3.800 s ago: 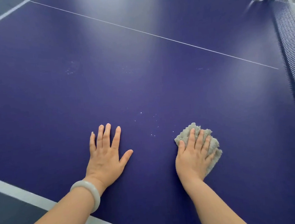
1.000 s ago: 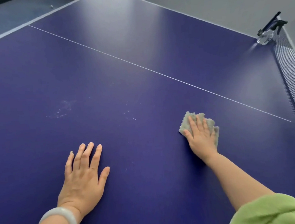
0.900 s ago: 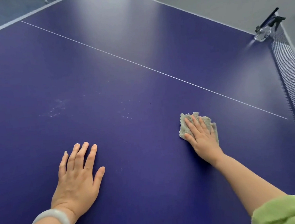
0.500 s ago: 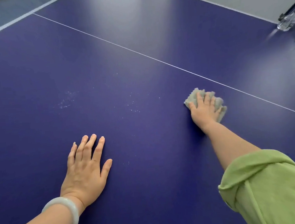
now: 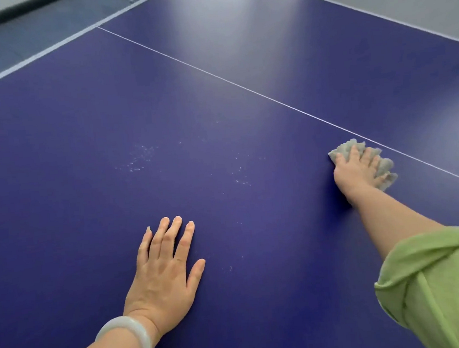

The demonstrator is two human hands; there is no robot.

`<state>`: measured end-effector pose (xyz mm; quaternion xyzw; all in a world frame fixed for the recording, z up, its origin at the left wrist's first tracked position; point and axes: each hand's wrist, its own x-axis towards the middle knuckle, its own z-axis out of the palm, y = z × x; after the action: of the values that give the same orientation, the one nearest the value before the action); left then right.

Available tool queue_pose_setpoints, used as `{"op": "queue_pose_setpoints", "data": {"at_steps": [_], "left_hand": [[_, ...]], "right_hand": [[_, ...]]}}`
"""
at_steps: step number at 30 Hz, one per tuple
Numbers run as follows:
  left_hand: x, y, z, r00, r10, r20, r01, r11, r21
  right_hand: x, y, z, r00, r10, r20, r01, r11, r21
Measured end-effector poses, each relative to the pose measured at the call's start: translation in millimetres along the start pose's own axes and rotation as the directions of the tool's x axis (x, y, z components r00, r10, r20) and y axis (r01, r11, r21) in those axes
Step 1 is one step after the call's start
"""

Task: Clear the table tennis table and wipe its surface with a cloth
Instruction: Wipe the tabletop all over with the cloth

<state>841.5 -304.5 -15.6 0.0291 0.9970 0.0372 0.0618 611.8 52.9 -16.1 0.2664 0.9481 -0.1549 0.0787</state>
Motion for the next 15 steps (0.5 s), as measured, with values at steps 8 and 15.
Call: {"op": "queue_pose_setpoints", "data": {"at_steps": [8, 15], "left_hand": [[2, 1, 0, 1.0, -0.009, 0.007, 0.009, 1.0, 0.014], [0, 2, -3, 0.999, -0.023, 0.022, 0.022, 0.999, 0.024]], "right_hand": [[-22, -170, 42, 0.885, -0.416, 0.211, 0.422, 0.907, 0.018], [-105, -145, 74, 0.49, -0.823, 0.289, 0.866, 0.497, -0.052]]}}
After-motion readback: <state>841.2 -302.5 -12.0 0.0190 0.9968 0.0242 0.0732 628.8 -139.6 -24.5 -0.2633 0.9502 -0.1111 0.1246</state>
